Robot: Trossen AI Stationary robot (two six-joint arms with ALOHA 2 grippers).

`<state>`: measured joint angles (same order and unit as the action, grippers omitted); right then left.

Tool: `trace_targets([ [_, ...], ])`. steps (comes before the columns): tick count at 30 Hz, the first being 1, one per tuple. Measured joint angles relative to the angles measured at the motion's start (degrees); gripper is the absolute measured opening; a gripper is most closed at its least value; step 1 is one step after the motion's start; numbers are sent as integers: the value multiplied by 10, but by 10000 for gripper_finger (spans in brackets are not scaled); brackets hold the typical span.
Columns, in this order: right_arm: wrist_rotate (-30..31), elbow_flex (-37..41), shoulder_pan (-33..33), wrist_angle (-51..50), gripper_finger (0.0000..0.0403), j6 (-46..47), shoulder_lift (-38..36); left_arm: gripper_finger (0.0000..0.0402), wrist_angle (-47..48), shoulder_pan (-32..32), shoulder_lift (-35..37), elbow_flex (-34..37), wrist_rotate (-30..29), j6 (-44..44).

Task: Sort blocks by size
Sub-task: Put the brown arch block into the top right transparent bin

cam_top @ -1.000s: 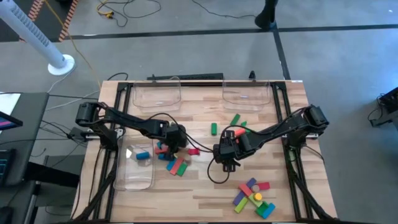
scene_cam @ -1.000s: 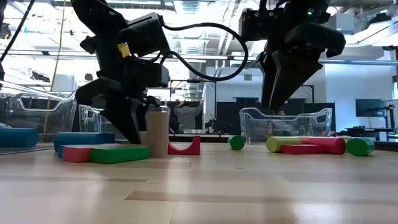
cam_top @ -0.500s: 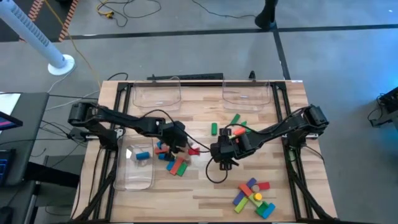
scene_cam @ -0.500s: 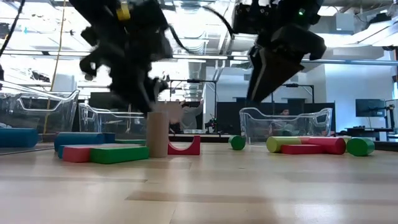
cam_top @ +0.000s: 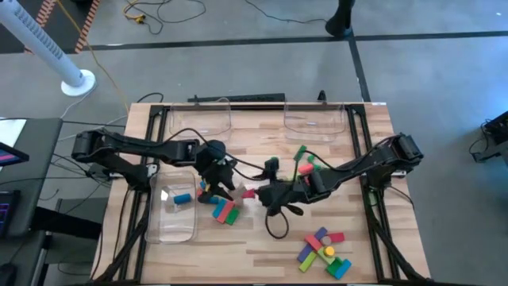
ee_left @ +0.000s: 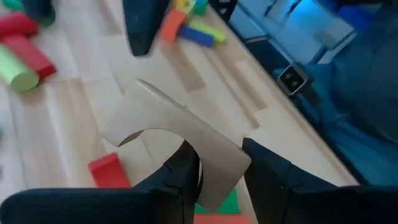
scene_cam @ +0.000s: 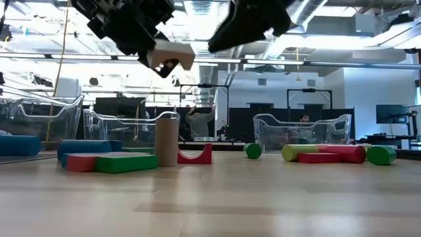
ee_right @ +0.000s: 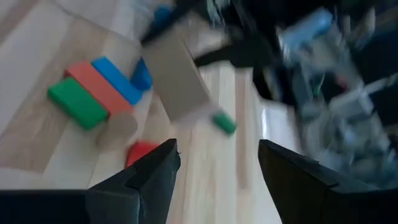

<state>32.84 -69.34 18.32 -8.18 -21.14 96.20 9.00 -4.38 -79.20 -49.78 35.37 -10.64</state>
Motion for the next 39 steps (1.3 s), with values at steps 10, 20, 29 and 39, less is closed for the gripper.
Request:
trace_targets([
  [10,-30,0,15,63,260,-92,6,107,-50,-18,0,0,69,11],
  [20,-40,0,9,100,260,-110,6,107,-75,-18,0,0,82,30],
  [29,-72,0,-5,105,260,-104,6,107,-102,-18,0,0,111,45],
  [39,-89,0,-5,105,209,-104,6,107,-116,-18,-13,0,125,51],
])
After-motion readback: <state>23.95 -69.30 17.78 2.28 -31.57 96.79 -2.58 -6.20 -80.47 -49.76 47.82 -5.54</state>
